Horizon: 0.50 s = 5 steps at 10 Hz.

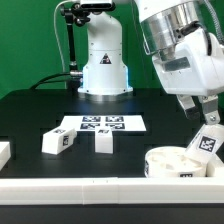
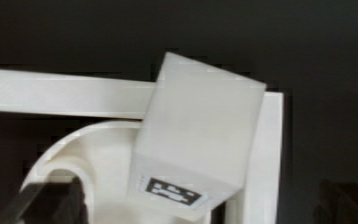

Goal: Assemble stool

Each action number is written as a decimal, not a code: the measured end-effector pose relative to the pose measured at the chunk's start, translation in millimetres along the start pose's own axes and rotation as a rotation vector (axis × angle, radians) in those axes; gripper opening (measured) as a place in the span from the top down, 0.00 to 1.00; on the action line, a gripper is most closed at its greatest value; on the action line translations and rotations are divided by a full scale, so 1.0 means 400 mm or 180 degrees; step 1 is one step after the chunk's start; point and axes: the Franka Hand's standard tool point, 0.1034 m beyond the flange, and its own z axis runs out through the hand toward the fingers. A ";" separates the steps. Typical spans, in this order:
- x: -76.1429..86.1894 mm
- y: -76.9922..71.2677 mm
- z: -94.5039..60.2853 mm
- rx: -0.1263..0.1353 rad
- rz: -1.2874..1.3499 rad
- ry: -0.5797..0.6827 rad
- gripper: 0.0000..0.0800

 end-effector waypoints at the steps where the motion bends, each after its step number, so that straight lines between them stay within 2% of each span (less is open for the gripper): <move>1: -0.001 -0.001 0.000 -0.0013 -0.0322 0.0011 0.19; 3: -0.013 -0.006 -0.001 -0.0084 -0.0959 0.0103 0.19; 4: -0.022 -0.007 0.001 -0.0153 -0.1461 0.0153 0.19; 5: -0.028 -0.008 0.003 -0.0153 -0.1708 0.0181 0.19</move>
Offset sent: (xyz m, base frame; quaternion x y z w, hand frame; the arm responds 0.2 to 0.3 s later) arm 0.0051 0.0084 0.0037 -0.0627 0.0450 -0.3292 0.9411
